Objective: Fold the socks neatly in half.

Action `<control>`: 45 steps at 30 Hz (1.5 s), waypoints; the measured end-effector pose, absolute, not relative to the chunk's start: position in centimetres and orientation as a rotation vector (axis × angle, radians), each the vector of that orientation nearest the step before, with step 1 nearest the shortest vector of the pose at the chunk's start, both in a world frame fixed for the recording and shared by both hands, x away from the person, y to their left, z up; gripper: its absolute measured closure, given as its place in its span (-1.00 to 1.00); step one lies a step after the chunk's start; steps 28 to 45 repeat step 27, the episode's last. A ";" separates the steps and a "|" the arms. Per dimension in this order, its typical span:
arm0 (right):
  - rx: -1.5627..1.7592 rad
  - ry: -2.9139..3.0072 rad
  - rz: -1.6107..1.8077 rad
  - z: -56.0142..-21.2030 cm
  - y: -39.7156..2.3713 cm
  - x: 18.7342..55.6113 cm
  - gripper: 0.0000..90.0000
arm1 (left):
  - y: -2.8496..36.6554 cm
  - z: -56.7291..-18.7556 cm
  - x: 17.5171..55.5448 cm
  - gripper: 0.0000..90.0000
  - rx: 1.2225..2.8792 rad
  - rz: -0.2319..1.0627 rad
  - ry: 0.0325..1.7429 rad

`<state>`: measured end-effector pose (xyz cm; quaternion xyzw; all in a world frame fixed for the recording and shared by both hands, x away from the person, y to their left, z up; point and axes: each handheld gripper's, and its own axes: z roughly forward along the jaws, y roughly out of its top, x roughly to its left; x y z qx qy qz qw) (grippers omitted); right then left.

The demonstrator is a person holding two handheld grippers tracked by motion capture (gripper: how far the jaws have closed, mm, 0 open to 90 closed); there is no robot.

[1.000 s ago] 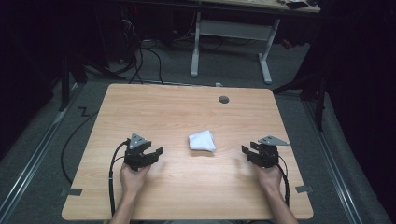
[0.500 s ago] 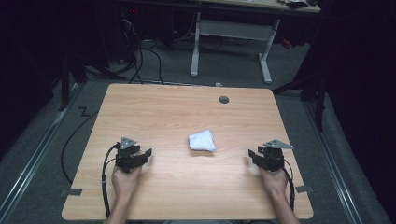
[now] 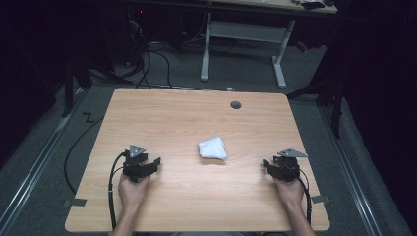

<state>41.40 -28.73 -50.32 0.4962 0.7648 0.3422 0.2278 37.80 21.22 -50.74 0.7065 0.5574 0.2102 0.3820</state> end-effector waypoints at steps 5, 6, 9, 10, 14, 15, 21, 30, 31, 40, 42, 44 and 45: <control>1.369 2.095 0.928 -50.4 -28.9 41.3 0.04 | 20.9 -50.7 37.8 -0.16 1.820 0.562 1.426; 1.370 2.096 0.927 -50.4 -28.9 41.3 0.02 | 20.7 -50.7 37.7 -0.18 1.840 0.581 1.422; 1.370 2.099 0.925 -50.4 -28.8 41.3 0.00 | 19.8 -50.8 37.7 -0.24 1.897 0.641 1.411; 1.370 2.099 0.926 -50.4 -28.8 41.3 -0.01 | 19.7 -50.8 37.7 -0.25 1.904 0.646 1.408; 1.372 2.097 0.923 -50.4 -28.8 41.3 -0.03 | 19.8 -50.8 37.7 -0.26 1.899 0.639 1.408; 1.373 2.097 0.923 -50.4 -28.8 41.3 -0.03 | 19.8 -50.8 37.7 -0.26 1.901 0.641 1.408; 1.372 2.097 0.922 -50.4 -28.8 41.3 -0.05 | 19.8 -50.8 37.7 -0.27 1.894 0.633 1.409; 1.375 2.096 0.922 -50.4 -28.8 41.3 -0.06 | 19.9 -50.8 37.7 -0.27 1.892 0.630 1.410; 1.375 2.096 0.922 -50.4 -28.8 41.3 -0.06 | 19.9 -50.8 37.7 -0.27 1.892 0.630 1.410; 1.375 2.096 0.922 -50.4 -28.8 41.3 -0.06 | 19.9 -50.8 37.7 -0.27 1.892 0.630 1.410; 1.375 2.096 0.922 -50.4 -28.8 41.3 -0.06 | 19.9 -50.8 37.7 -0.27 1.892 0.630 1.410; 1.375 2.096 0.922 -50.4 -28.8 41.3 -0.06 | 19.9 -50.8 37.7 -0.27 1.892 0.630 1.410; 1.375 2.096 0.922 -50.4 -28.8 41.3 -0.06 | 19.9 -50.8 37.7 -0.27 1.892 0.630 1.410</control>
